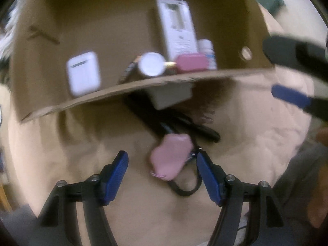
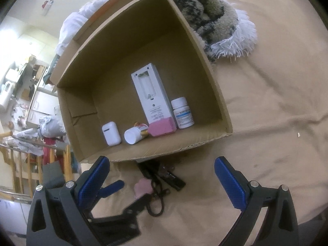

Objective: Organize rigid objects
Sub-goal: 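Withdraw both open tools from the box toward the pink pouch, then grasp the pink pouch with left tool while right tool grasps another AA battery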

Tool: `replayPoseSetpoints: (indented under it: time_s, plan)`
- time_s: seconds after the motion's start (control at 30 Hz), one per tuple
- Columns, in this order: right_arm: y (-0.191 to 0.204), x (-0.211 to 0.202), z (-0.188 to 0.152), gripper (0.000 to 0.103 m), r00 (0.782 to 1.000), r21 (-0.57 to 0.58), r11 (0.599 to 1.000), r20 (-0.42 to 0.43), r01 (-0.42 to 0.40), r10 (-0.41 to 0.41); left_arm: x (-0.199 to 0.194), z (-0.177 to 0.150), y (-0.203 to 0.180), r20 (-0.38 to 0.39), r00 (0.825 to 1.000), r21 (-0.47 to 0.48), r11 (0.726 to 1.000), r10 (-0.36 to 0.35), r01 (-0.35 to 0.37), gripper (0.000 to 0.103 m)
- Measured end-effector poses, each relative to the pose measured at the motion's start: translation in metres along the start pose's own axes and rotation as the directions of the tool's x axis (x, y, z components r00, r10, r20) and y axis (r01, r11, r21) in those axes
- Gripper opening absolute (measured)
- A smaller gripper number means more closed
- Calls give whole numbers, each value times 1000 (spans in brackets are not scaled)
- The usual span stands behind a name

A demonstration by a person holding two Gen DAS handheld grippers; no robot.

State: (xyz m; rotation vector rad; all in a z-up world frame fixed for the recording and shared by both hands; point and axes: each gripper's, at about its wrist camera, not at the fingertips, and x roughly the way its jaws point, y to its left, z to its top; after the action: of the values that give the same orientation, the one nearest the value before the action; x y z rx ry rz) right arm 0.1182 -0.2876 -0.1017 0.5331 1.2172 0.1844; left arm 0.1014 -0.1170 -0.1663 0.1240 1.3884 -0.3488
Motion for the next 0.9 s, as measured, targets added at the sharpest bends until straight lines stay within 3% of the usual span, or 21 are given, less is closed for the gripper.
replayPoseSetpoints:
  time_s: [0.07,0.2,0.3,0.47,0.63,0.9]
  plan:
    - [1,0,0,103,1000,-7,1000,-1,-3,3,7,1,-5,-10,1000,20,1000,5,-4,65]
    - [3,1,0,103,1000,-17,1000,-6,1,-1,22,3,-8,-48,999,28,1000,-8,9,41]
    - [3,1,0,103,1000,-18,1000,-6,2,-2,23,5,-7,-49,999,23,1000,-14,16,36]
    - [3,2,1,103,1000,-21,1000,-13,6,-7,12,0,-1,-52,998,5,1000,-24,24,35]
    - [2,6,-4,103,999,-35,999,-46,14,-15,-19,-6,22,3,1000,-90,996,19,-19,35]
    - [13,34,-30,103,980,-105,994,-199,-18,-3,-61,-22,58,103,992,-272,962,68,-37,35]
